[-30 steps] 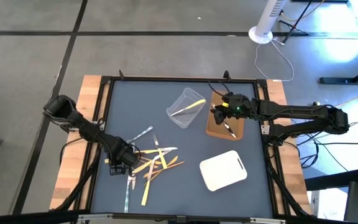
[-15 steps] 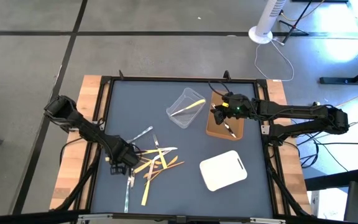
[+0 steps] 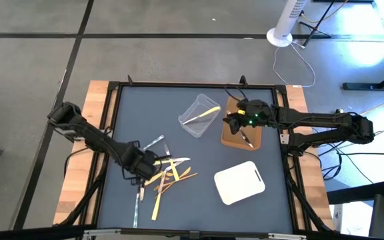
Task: Sort silverware by color (type)
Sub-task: Put the yellow knife into the transparent bin
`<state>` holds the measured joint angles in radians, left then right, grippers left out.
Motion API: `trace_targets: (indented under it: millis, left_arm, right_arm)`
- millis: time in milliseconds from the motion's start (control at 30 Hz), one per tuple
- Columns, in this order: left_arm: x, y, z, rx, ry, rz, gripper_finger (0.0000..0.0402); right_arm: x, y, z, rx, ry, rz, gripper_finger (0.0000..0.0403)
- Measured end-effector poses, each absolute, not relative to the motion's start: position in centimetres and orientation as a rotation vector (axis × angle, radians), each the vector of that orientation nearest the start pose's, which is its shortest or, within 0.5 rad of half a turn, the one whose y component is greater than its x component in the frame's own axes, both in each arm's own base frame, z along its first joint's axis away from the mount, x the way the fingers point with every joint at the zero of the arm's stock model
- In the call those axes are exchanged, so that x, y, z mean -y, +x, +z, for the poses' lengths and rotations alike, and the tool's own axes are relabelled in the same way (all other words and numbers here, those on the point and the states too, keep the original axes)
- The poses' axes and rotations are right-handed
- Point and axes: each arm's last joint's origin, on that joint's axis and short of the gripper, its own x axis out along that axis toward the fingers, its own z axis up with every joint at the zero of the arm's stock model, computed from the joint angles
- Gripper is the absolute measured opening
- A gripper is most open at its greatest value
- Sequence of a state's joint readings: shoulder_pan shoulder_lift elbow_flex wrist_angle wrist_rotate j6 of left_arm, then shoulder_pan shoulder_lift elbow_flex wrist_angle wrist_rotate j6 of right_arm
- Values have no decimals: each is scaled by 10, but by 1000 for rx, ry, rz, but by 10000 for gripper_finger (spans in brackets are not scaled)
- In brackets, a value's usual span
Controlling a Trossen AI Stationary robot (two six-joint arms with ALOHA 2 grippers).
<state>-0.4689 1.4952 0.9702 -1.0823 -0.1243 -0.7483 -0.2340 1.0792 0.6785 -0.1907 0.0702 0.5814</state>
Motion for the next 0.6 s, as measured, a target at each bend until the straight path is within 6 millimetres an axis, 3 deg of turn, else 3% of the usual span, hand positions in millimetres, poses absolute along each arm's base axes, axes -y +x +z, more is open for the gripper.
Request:
trace_targets:
  millis: [267, 600]
  left_arm:
    - [86, 251, 222, -1204, -158, 431, 72]
    - [68, 297, 242, -794, -35, 332, 72]
  right_arm:
    - [52, 220, 244, -502, 567, -350, 150]
    - [52, 220, 244, -505, 548, -344, 150]
